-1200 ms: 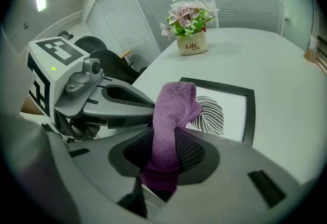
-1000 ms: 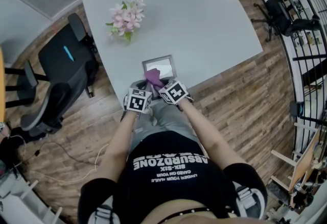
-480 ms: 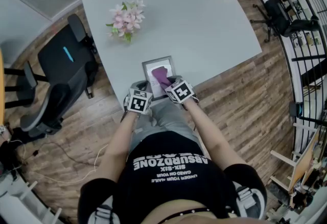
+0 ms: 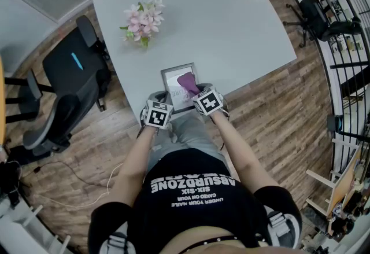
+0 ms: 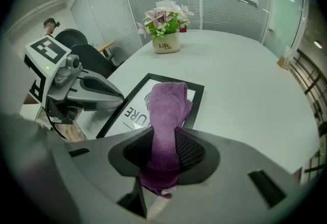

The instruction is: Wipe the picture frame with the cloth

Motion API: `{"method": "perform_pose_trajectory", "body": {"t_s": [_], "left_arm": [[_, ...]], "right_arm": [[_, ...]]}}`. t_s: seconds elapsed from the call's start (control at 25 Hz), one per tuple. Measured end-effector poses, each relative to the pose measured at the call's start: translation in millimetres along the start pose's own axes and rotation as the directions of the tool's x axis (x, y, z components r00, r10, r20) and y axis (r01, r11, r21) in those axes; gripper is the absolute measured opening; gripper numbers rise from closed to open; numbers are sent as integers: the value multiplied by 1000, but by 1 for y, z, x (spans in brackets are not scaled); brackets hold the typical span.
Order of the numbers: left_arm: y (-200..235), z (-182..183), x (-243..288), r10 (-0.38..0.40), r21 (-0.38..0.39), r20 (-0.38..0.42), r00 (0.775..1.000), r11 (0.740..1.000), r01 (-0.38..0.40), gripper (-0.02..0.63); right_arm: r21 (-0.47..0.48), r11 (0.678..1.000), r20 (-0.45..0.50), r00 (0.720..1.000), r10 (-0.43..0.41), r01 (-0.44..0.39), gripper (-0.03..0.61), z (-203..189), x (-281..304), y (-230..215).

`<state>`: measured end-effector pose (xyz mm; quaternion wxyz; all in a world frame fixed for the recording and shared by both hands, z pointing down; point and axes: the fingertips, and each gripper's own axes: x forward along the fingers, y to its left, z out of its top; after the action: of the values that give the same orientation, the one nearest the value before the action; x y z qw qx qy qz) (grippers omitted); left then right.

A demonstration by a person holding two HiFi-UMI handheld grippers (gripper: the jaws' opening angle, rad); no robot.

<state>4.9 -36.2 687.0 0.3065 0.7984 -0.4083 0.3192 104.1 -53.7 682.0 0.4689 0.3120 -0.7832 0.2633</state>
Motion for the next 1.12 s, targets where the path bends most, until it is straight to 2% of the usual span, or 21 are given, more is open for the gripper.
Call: {"method": "perform_pose_trajectory", "body": {"t_s": [0.12, 0.36, 0.6, 1.12], "left_arm": [[0, 0, 0, -3, -3, -1, 1000, 1000, 3, 15], [1, 0, 1, 2, 7, -1, 1000, 1000, -2, 15], [1, 1, 1, -1, -3, 0, 1000, 1000, 1, 15], [2, 0, 1, -8, 5, 2, 1000, 1000, 8, 15]], "right_arm": [[-4, 1000, -23, 999, -23, 23, 135, -8, -2, -1], [-52, 997, -7, 999, -53, 53, 135, -12, -5, -3], [-53, 997, 9, 999, -50, 50, 135, -14, -13, -2], [-20, 1000, -23, 999, -22, 22, 135, -40, -21, 10]]}}
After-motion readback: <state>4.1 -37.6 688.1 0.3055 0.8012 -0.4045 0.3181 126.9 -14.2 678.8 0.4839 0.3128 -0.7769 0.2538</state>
